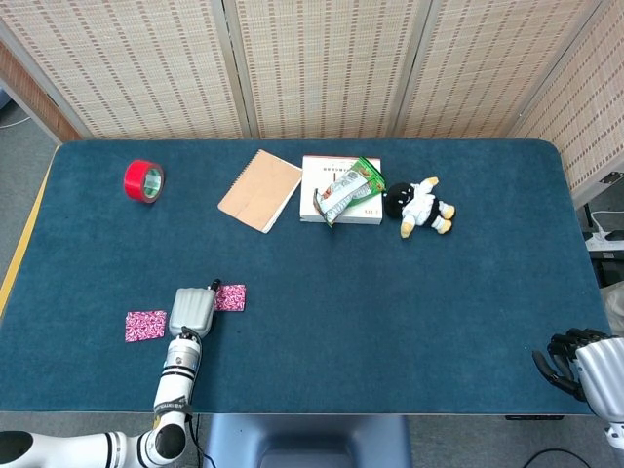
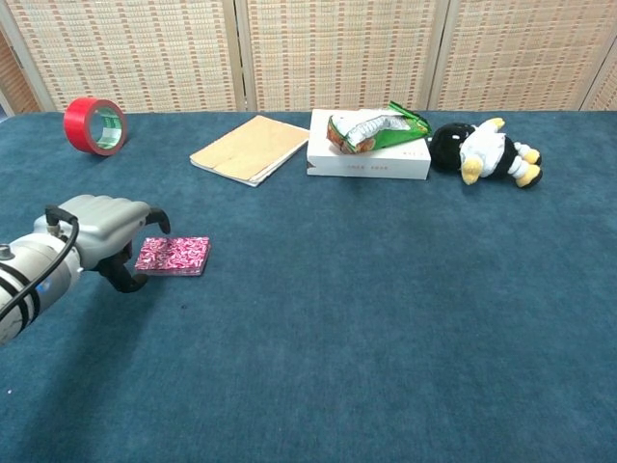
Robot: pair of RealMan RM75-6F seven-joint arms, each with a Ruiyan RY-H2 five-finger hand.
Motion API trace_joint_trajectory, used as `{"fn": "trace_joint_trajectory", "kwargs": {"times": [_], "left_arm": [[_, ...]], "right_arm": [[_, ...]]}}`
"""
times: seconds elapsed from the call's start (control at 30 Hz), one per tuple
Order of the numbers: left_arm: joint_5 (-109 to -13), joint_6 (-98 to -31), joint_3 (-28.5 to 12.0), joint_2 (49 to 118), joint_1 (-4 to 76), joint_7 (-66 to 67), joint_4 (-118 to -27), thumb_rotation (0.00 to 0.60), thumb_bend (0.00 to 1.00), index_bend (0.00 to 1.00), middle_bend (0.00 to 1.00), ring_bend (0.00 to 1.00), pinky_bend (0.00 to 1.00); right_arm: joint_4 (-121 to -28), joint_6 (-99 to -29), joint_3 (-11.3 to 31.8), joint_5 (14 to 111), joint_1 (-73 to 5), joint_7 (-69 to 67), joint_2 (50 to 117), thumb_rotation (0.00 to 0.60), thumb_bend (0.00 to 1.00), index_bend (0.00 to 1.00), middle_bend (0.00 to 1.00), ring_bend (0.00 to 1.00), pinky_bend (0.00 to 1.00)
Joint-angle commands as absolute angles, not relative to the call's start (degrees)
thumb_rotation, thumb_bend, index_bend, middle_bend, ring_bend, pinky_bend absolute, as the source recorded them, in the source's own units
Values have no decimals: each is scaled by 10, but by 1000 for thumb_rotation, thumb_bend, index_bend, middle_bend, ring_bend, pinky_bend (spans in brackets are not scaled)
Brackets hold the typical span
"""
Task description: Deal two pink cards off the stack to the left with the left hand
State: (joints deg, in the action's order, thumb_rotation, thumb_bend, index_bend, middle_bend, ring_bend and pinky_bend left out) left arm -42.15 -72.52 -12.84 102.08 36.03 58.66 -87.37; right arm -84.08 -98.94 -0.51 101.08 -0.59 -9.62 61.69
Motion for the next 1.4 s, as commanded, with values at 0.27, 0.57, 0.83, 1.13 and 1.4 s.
{"fn": "trace_joint_trajectory", "kwargs": {"times": [0.27,0.57,0.83,1.13,1.4], "left_arm": [[-380,-722,-142,1044,391,610,-844,600,358,219,1000,1000,1000],[-363,-728,-141,1050,405,617,-842,600,358,218,1000,1000,1000],[-365,-733,-136,1055,412,609,-836,600,363,268,1000,1000,1000],[-369,-737,-129,1057,414,600,-837,600,364,398,1000,1000,1000],[-383,-746,-125,1044,411,587,-857,600,366,470,1000,1000,1000]], "right_arm": [[-841,-987,-6,1012,-7,-95,616,600,304,989,829,731,778],[-841,-987,-7,1012,-7,-96,615,600,304,989,829,731,778],[-841,-985,-7,1012,-8,-96,615,600,304,989,829,731,778],[-841,-986,-8,1012,-8,-97,615,600,304,989,829,731,778],[-842,-985,-8,1012,-8,-98,614,600,304,989,829,731,778]]}}
